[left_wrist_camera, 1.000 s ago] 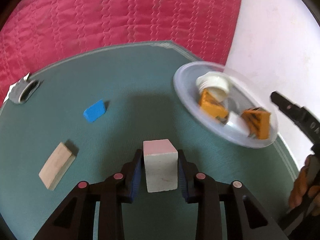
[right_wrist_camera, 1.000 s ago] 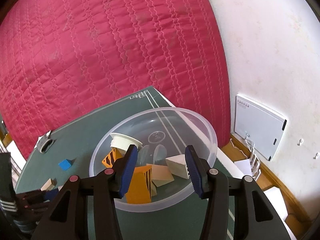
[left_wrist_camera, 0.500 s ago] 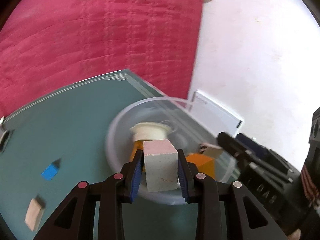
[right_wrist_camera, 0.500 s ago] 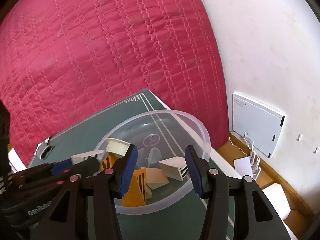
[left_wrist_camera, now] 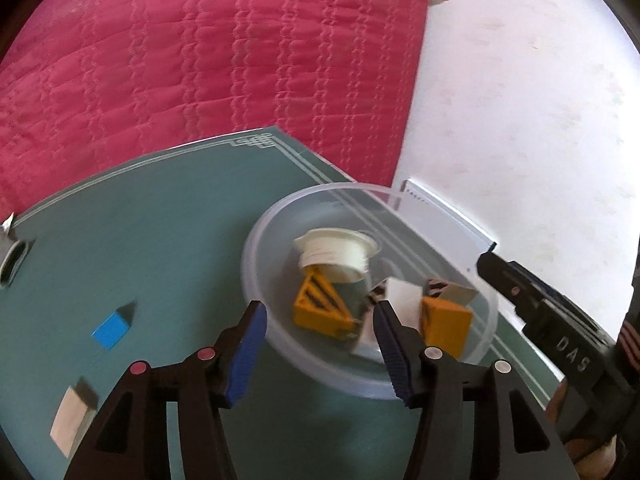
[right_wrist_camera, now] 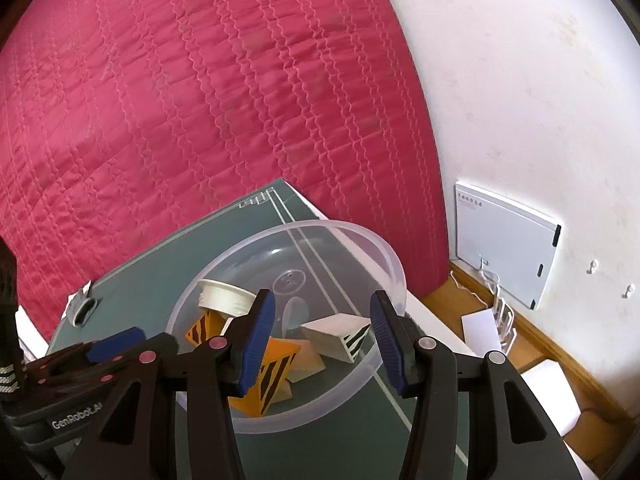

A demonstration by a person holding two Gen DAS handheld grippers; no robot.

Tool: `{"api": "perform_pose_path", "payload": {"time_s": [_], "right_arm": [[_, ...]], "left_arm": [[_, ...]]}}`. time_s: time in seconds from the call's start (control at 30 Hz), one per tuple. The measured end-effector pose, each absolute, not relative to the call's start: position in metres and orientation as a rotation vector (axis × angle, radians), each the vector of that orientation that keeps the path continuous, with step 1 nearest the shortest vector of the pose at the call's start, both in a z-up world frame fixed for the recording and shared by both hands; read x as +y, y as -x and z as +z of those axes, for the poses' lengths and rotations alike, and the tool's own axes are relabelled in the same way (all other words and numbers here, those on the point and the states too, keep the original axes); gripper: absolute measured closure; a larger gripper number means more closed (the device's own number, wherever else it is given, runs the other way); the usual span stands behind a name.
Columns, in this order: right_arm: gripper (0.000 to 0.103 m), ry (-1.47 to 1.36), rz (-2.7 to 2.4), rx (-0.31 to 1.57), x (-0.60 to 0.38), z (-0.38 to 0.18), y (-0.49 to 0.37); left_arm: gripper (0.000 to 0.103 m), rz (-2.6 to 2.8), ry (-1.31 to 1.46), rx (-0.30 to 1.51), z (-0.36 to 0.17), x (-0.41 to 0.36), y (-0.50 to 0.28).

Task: Organize rigid objects
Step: 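Lower white pink-topped block into clear bowl and open left tool, then move left tool to wooden plank and grasp it while right tool approaches blue wedge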

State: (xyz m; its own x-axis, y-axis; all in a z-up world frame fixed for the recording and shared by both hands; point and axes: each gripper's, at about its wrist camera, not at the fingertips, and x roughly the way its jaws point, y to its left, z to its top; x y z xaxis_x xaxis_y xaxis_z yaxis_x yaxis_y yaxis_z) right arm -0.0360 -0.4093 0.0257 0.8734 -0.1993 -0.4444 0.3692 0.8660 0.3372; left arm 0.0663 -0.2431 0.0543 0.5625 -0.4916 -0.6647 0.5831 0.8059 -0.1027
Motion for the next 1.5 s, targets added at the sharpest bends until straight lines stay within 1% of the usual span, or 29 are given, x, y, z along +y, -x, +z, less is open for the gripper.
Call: {"api": "perform_pose_path", "payload": {"time_s": [0.3,0.37,0.47,0.63,0.8,1.07,1.5], "right_arm": [[0.052,-0.409,-0.298,0.412,-0.405,0.025,0.036],[0.052,-0.401,-0.298,0.410,-0.403,0.026,0.036],[0.052,-0.383,-0.293,0.406,-0.398,0.027,0.036],[0.049,-0.351,-0.267,0.412,-0.389,0.026,0.035],[0.042,-0.311,-0.243,0.408,-0.379,0.027,0.035],[0.041,-0.258,-0.217,0.400,-0.365,0.028,0.037],[0.041,-0.189,-0.174,0.382,-0.345,0.032,0.042]], "left_arm": [[0.030,-0.561,-0.112,0.742,0.052,-0.212,-0.060],[0.024,-0.534,-0.110,0.744,0.051,-0.202,-0.062],[0.020,-0.490,-0.099,0.745,0.050,-0.184,-0.063],[0.019,-0.406,-0.078,0.760,0.045,-0.149,-0.064],[0.019,-0.322,-0.060,0.787,0.038,-0.115,-0.065],[0.017,-0.218,-0.009,0.856,0.020,-0.081,-0.067],[0.017,-0.145,0.000,0.898,0.008,-0.068,-0.073]]}}
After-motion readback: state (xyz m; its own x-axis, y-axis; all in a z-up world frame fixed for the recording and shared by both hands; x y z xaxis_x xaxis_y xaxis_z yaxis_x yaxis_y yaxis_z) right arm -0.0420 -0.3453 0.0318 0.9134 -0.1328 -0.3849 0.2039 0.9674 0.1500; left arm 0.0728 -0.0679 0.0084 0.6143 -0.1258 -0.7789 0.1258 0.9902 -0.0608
